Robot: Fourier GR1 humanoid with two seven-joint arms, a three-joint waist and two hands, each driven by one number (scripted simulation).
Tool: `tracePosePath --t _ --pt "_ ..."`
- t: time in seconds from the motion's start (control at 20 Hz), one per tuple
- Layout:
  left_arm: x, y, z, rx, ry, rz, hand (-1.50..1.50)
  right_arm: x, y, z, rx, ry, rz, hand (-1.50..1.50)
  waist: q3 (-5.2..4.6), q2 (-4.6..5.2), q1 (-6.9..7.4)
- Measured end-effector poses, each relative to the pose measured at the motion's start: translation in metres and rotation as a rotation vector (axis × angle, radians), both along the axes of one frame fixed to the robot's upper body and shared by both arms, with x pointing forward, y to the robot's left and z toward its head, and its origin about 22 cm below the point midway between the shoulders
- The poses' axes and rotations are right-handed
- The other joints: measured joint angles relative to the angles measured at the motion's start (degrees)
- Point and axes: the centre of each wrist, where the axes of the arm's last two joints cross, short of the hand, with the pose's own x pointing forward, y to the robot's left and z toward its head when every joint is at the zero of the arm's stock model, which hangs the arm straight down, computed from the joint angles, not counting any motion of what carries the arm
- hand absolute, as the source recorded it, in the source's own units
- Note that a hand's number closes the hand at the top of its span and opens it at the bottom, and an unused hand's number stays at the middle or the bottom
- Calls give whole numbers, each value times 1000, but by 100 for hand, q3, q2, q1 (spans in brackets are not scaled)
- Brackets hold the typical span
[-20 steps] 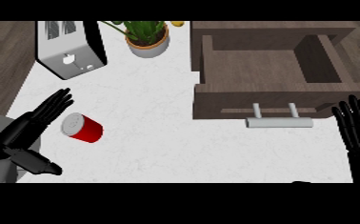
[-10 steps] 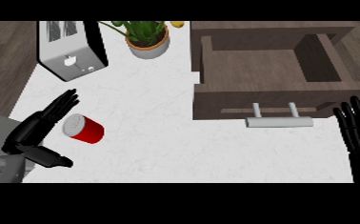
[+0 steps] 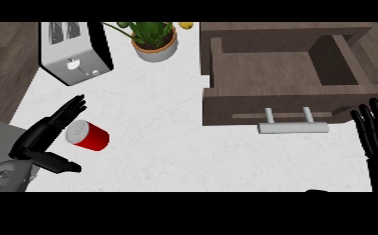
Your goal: Pick up the can, place it into the drawer and close the drawer
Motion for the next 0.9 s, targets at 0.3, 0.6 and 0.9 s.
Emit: tracePosePath --t 0.3,0.6,0.9 --pt "4 1 -10 -14 22 26 -150 1 1 3 5 -4 6 -150 -30 13 -5" --pt "4 1 -20 3 27 33 -150 -5 -1 4 4 1 5 -150 -53 25 -20" --pt "8 2 -24 0 47 41 -150 -11 -7 5 6 3 6 -150 -87 43 -21"
